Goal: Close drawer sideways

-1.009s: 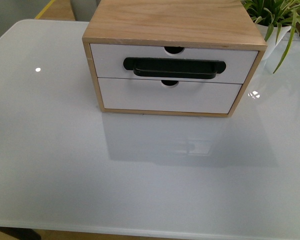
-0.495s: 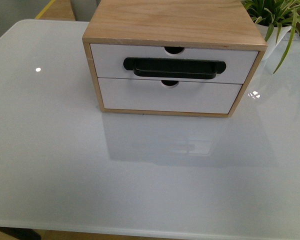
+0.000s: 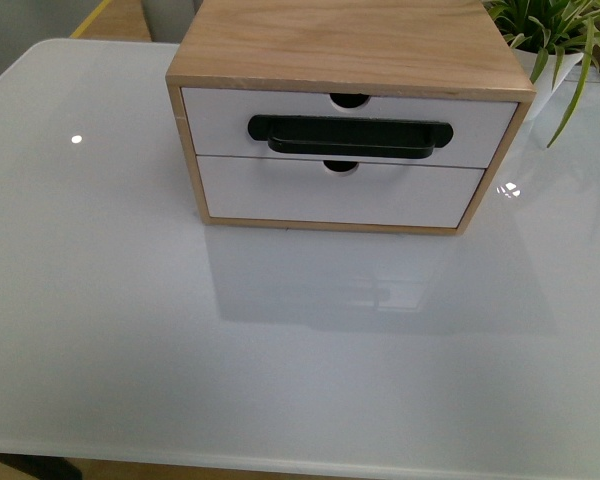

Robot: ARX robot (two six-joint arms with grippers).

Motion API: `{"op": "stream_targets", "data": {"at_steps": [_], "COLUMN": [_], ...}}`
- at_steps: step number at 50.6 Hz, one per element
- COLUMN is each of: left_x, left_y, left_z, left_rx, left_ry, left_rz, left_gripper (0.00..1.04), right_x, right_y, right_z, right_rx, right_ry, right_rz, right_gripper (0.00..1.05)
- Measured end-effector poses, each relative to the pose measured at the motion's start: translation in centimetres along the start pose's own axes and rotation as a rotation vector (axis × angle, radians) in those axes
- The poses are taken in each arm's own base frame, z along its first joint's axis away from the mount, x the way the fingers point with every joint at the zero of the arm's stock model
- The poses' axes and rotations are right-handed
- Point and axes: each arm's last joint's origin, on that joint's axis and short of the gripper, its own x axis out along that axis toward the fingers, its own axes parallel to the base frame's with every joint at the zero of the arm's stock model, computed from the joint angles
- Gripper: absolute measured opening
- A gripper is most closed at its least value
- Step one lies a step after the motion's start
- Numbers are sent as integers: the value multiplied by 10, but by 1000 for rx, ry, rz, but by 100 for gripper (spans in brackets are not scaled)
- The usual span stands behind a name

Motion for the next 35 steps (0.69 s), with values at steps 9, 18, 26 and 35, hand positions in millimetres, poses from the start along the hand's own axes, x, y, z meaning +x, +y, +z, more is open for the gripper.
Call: {"op": "stream_targets", "data": {"at_steps": [9,18,26,35], "left_x": [-6,-13,-18,-22], "left_y": [0,0,0,0], "left_z": [2,3,3,3], "left_rx": [0,0,0,0], "left_ry": [-4,-8,-8,-10], "left_rz": [0,0,0,0], "left_gripper": [2,2,2,2], "right_x": [-4,-9,-13,-24], "right_y": [0,0,0,0], "right_z": [0,0,0,-3], "right_rx": [0,0,0,0], "right_ry": [-1,-1,0,6], "right_rz": [0,0,0,0], "right_gripper": [2,2,2,2]}}
